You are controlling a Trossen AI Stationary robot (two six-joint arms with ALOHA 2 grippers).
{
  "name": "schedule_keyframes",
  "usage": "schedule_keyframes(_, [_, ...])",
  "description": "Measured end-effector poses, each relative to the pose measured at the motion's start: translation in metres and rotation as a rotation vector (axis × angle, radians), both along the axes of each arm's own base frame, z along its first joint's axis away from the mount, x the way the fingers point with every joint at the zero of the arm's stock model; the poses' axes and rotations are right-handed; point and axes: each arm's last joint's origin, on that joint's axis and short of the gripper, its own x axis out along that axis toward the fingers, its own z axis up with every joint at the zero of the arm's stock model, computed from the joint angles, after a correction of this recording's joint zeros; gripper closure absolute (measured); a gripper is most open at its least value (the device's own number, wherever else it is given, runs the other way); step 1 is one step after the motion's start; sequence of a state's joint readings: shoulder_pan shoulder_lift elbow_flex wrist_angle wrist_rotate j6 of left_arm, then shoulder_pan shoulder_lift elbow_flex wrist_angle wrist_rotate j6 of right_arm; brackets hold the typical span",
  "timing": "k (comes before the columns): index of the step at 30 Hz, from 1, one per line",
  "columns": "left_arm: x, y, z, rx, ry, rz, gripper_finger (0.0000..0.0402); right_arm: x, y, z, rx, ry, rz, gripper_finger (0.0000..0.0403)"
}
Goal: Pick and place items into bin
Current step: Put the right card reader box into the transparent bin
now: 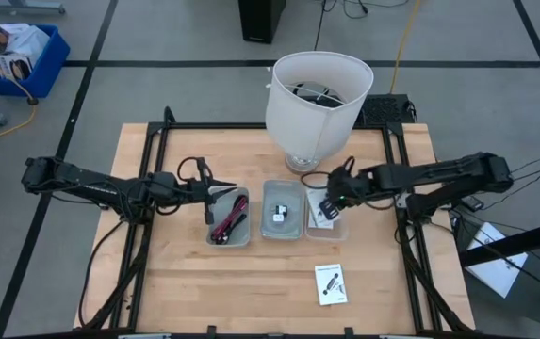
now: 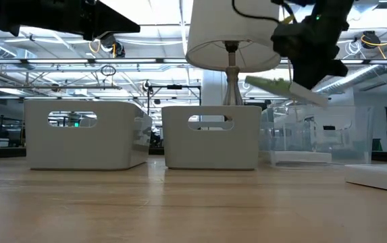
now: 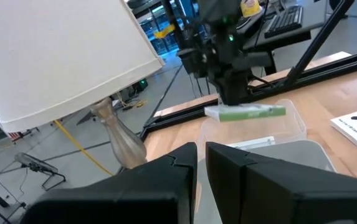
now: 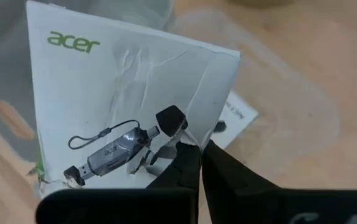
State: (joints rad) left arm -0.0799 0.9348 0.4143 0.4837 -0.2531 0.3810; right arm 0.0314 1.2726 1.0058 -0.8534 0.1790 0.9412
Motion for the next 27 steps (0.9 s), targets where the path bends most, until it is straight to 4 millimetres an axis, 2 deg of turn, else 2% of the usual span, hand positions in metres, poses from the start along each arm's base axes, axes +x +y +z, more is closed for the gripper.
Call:
schedule_keyframes(9, [0.000, 0.000, 0.000, -0.028, -0.004, 0.001, 0.0360, 0.004, 0.001, -0.011, 0.023, 0.065, -0.072, 0.0403])
schedule_keyframes(15, [0.000, 0.000, 0.000, -0.028, -0.004, 0.001, 0.0360, -0.006, 0.001, -0.014, 0.044, 0.154, -0.147, 0.0403])
schedule_keyframes(27, [0.000, 0.000, 0.000, -0.035, -0.005, 0.001, 0.0360, -0.002, 0.001, -0.017, 0.066, 0.156, -0.161, 0.0401])
